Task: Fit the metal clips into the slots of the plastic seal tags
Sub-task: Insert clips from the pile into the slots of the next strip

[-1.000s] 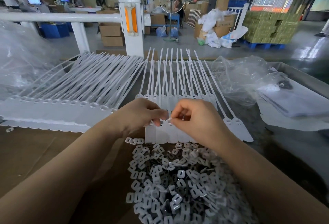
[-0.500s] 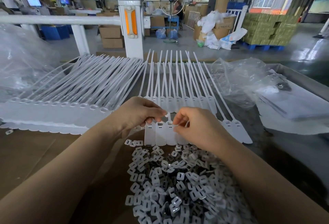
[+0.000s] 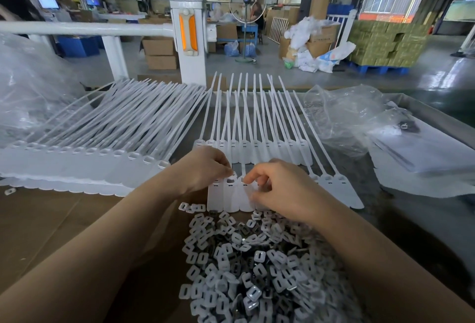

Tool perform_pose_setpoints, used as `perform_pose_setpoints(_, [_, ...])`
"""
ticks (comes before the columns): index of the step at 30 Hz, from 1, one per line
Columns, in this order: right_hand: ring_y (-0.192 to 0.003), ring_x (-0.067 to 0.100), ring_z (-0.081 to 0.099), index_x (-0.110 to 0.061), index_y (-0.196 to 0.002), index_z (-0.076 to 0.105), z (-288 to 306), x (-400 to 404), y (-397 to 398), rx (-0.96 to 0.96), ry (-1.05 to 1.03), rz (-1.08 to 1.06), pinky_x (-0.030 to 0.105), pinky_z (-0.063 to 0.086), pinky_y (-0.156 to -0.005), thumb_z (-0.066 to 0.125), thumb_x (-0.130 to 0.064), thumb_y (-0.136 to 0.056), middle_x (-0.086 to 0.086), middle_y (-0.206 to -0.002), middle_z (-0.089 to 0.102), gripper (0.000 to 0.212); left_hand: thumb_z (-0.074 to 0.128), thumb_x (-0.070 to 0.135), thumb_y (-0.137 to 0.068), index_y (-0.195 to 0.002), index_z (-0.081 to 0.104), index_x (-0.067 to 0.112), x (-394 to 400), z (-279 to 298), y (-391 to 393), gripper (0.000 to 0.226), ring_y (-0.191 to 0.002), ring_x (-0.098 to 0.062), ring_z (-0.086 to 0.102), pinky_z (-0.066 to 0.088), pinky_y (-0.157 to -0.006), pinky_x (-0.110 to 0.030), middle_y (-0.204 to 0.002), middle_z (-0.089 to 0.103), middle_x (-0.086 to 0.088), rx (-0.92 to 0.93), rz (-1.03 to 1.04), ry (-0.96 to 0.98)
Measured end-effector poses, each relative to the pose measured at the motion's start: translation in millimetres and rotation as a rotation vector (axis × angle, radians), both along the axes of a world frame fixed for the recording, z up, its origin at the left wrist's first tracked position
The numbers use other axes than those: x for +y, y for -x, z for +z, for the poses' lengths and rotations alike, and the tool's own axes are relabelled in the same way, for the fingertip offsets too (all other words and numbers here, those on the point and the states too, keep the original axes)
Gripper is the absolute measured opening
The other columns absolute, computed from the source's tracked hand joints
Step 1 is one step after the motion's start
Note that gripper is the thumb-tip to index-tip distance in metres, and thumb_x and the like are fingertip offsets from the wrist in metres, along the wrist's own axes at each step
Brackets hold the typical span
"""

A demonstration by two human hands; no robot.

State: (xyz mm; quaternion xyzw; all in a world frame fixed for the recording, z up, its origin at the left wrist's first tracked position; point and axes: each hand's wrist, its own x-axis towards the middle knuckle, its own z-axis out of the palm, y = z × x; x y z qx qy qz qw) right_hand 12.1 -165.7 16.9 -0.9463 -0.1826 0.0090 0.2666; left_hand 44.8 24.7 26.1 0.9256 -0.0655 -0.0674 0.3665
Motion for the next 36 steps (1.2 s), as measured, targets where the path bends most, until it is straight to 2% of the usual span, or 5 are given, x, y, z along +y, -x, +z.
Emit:
perform_pose_setpoints(9, [-0.086, 0.003, 0.057, -0.032, -0.115, 0.068, -1.9, 1.5, -1.6, -0.009, 0.004, 0.004, 0.028, 0.052, -0.08, 0.068, -0.024, -0.086, -0.013, -0.097, 0.054, 0.031, 0.061, 0.023, -0.094, -0.094, 0.066, 0.02, -3.6, -0.4, -1.2, 0.006, -0.086, -0.013, 0.06, 0.047, -0.075, -0.028, -0.091, 0.065, 0.003, -0.018, -0.028, -0.179])
perform_pose_setpoints(13, [-0.086, 0.003, 0.057, -0.032, -0.115, 0.068, -2.4, 1.9, -1.5, -0.016, 0.004, 0.004, 0.026, 0.051, -0.078, 0.067, -0.024, -0.086, -0.013, -0.097, 0.054, 0.03, 0.06, 0.022, -0.094, -0.089, 0.063, 0.024, -5.2, 1.5, -0.8, 0.006, -0.083, -0.011, 0.056, 0.041, -0.066, -0.025, -0.089, 0.062, 0.005, -0.02, -0.049, -0.234])
perform_pose_setpoints(25, [-0.088, 0.004, 0.055, -0.032, -0.117, 0.066, -1.9, 2.6, 0.3, -0.024, 0.007, 0.017, 0.027, 0.049, -0.08, 0.068, -0.025, -0.087, -0.013, -0.097, 0.053, 0.031, 0.058, 0.023, -0.095, -0.087, 0.061, 0.025, -2.3, -0.2, -2.5, 0.009, -0.08, -0.009, 0.055, 0.04, -0.066, -0.024, -0.087, 0.06, 0.007, -0.069, -0.076, -0.286])
perform_pose_setpoints(32, [-0.088, 0.004, 0.056, -0.032, -0.116, 0.066, -1.7, 3.0, 1.0, -0.015, 0.003, 0.017, 0.029, 0.051, -0.082, 0.068, -0.026, -0.086, -0.012, -0.098, 0.053, 0.03, 0.07, 0.027, -0.087, -0.076, 0.066, 0.024, 0.1, 1.1, -2.5, 0.012, -0.076, -0.009, 0.062, 0.042, -0.062, -0.021, -0.079, 0.067, 0.006, -0.014, -0.001, -0.169])
perform_pose_setpoints(36, [-0.087, 0.002, 0.055, -0.033, -0.114, 0.066, -1.9, 2.8, 1.0, -0.007, -0.005, 0.011, 0.028, 0.051, -0.081, 0.071, -0.026, -0.085, -0.013, -0.097, 0.053, 0.031, 0.075, 0.025, -0.083, -0.082, 0.068, 0.016, -0.3, 0.1, -2.2, 0.012, -0.083, -0.012, 0.061, 0.042, -0.065, -0.023, -0.086, 0.067, 0.0, 0.09, 0.075, -0.053])
